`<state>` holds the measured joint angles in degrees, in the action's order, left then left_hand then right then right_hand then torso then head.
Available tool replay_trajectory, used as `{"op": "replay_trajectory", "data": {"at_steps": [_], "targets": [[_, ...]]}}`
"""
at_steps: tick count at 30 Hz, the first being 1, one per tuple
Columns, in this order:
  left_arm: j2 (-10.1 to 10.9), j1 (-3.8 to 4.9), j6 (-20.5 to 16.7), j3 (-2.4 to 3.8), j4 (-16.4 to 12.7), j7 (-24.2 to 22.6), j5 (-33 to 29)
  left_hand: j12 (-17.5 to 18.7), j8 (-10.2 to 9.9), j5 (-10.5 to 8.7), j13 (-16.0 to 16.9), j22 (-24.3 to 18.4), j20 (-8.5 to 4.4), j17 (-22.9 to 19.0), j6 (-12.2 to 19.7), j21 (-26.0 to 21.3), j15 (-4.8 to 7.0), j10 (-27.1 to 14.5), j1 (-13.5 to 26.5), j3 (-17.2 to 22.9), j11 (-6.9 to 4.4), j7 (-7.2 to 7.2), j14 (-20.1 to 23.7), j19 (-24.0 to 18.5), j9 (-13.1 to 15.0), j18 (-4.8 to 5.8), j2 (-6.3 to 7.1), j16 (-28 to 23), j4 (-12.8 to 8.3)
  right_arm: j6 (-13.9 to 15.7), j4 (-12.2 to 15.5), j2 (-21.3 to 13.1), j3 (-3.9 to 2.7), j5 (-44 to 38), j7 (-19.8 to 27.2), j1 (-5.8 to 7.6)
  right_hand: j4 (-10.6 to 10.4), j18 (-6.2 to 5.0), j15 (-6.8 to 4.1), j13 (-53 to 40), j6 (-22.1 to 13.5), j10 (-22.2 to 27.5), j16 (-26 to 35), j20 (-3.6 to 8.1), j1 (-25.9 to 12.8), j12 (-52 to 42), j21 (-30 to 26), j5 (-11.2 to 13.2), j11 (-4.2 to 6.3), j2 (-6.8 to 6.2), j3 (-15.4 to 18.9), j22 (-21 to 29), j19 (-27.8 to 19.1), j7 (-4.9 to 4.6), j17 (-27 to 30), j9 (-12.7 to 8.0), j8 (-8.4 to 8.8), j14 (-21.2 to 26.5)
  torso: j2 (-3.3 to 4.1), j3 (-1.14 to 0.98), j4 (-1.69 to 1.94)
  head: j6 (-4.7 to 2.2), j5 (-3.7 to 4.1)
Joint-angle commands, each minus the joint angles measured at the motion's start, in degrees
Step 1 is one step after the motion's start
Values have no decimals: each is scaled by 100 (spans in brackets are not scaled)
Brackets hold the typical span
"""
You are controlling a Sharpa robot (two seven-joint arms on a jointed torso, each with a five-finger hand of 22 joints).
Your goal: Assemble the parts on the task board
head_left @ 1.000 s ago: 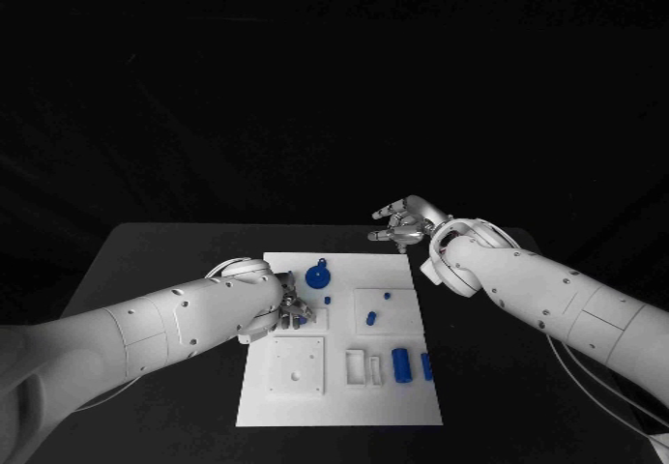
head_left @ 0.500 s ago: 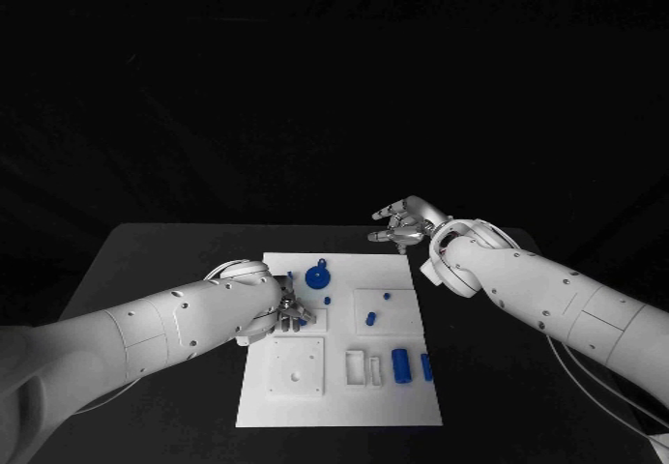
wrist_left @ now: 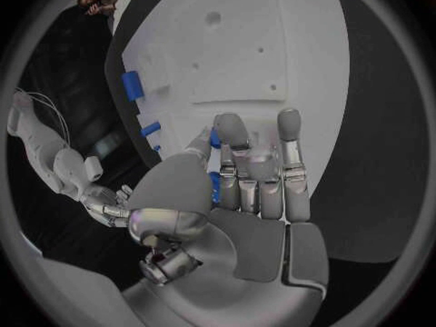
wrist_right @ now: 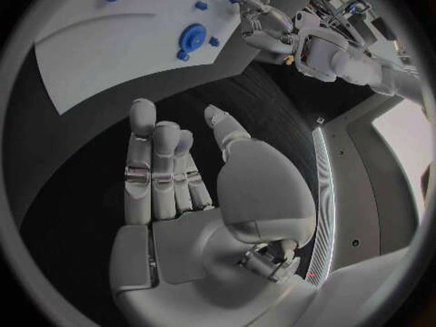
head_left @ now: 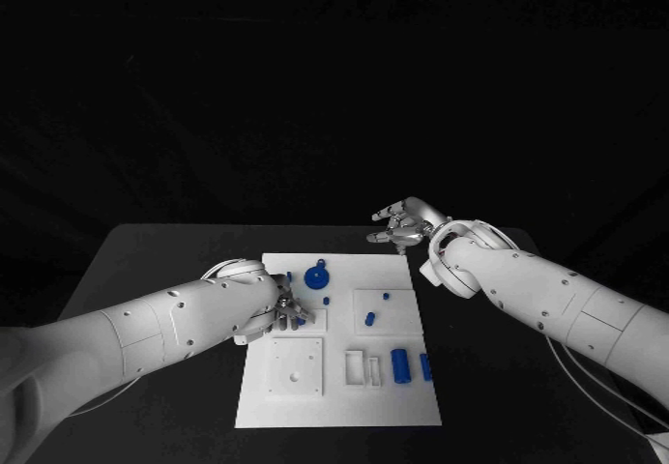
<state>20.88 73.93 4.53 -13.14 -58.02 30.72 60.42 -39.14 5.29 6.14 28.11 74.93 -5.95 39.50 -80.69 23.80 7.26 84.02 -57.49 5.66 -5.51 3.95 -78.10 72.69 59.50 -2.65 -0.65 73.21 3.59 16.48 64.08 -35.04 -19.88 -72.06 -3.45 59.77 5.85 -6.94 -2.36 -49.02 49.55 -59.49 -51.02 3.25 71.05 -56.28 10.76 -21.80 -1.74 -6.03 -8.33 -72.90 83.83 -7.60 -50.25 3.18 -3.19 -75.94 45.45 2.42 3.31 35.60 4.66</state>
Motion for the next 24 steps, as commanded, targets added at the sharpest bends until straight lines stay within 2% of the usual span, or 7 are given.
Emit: {"op": "replay_trajectory", "data": {"at_steps": [1,3,8,9,15,17,24], "targets": [[10,1,-27,8,-13,-44,-35,2,29,-189,-11,105,-29,-6,-25,-36,24,265,6,120,-2,-13,7,22,-7,29,226,-25,194,-65,3,-5,-2,-18,24,-7,-6,-98,-8,11,-66,-4,-9,21,-41,-15,-34,-22,20,-10,-5,10,208,3,-3,4,-1,-24,-2,1,4,6,8],[22,1,-27,13,-21,-51,-44,5,22,-273,-17,107,-31,-17,-46,-44,28,266,-80,416,2,-14,10,26,-23,33,572,-34,564,-65,3,-7,-2,-18,23,-9,-7,-98,-8,11,-68,-4,-8,21,-40,-15,-34,-22,20,-10,-4,10,208,3,-3,4,-1,-24,-4,2,6,6,11],[41,1,-25,27,-35,-60,-68,14,17,-316,-30,106,-48,-32,-67,-52,29,265,-183,355,-1,-18,19,23,-29,47,873,-48,890,-64,2,-9,-2,-18,22,-13,-7,-98,-8,11,-68,-4,-8,21,-40,-15,-34,-22,20,-10,-4,10,208,3,-3,4,-1,-24,-2,1,9,9,15],[44,1,-24,30,-36,-62,-72,21,10,-317,-42,102,-72,-35,-74,-61,37,267,-301,336,-7,-17,22,20,-34,69,935,-57,1050,-63,0,-9,-2,-18,22,-15,-7,-98,-8,11,-68,-4,-8,21,-40,-15,-34,-22,20,-10,-4,10,208,3,-3,4,-1,-24,-2,1,9,9,15],[61,1,-40,56,-41,-85,-136,35,-9,-337,-68,104,-117,-55,-69,-66,52,265,-304,174,-6,-22,42,18,-31,110,1102,-77,1214,-61,-10,-5,-2,-18,23,-32,-17,-98,-7,14,-93,-4,-6,21,-39,-13,-35,-27,18,-14,1,13,207,0,-2,3,0,-23,-2,3,7,12,16],[63,1,-56,64,-41,-91,-155,51,-27,-335,-82,102,-140,-86,-42,-72,51,265,-339,-190,0,-31,55,16,-34,137,1017,-102,1215,-61,-12,-4,-2,-18,23,-38,-17,-98,-7,14,-93,-4,-6,21,-39,-13,-35,-27,18,-14,1,13,207,0,-2,3,0,-23,-3,2,11,13,14],[73,1,-113,86,-42,-103,-193,75,-63,-336,-97,100,-188,-137,-12,-92,60,259,-324,-271,6,-46,77,16,-77,188,1042,-143,1274,-59,-12,-6,-2,-18,22,-52,-22,-99,-7,15,-114,-4,-5,21,-37,-13,-37,-28,17,-20,4,16,208,-1,-2,3,1,-24,-2,1,9,10,11]]}}
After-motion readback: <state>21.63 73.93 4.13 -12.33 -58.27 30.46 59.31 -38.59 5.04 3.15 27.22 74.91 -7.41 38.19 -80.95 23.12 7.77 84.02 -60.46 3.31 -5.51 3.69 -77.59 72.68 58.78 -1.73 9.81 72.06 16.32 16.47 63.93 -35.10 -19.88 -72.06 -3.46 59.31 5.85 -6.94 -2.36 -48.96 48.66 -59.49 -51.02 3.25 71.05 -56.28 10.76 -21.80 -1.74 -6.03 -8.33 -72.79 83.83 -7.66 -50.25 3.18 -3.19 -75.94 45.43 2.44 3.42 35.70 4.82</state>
